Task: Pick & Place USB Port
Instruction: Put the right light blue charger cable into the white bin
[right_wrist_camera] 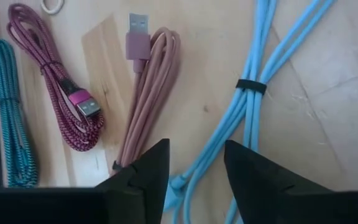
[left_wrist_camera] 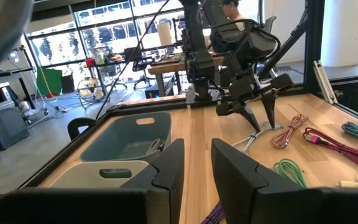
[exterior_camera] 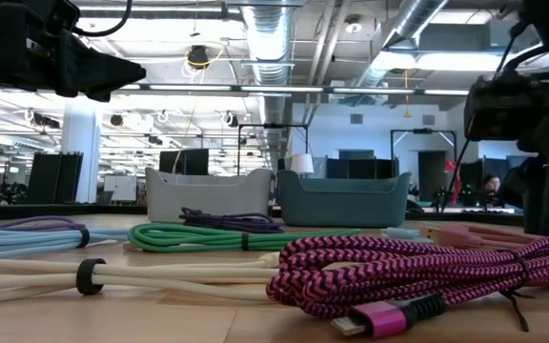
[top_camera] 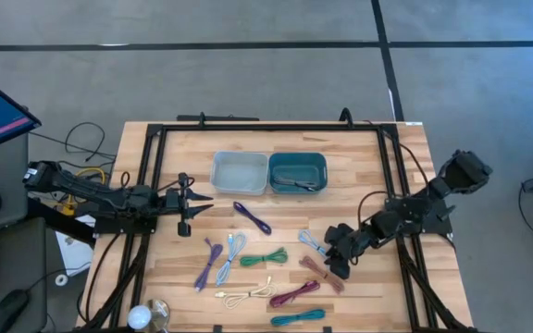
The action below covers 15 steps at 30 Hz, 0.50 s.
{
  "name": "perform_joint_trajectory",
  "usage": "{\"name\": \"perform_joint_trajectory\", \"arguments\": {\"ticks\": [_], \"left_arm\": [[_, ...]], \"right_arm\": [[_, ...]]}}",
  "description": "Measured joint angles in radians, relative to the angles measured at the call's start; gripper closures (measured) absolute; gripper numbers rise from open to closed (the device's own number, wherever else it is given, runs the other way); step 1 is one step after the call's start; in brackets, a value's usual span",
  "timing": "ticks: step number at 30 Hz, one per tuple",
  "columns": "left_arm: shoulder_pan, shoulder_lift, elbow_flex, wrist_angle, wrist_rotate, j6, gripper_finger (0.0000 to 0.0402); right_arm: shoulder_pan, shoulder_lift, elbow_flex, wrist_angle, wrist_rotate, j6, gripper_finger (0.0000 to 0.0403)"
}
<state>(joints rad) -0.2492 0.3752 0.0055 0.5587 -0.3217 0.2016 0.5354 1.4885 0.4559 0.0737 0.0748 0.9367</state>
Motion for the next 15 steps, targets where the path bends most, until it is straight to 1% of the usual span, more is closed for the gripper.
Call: {"name": "perform_joint_trajectory", "arguments": {"ticks": [4, 11, 15], "left_arm": [[0.0, 0.0, 0.0, 0.0, 0.0, 0.0, 0.032], [0.0, 0.0, 0.0, 0.0, 0.0, 0.0, 0.032], [0.0, 0.0, 0.0, 0.0, 0.0, 0.0, 0.032]], "right_arm": [[0.001, 0.031, 0.001, 0.001, 0.015, -0.001, 0.0271], [-0.002, 0.025, -0.001, -0.007, 0.007, -0.003, 0.0297], [-0.002, 0.03, -0.001, -0.017, 0.007, -0.003, 0.0329]]}}
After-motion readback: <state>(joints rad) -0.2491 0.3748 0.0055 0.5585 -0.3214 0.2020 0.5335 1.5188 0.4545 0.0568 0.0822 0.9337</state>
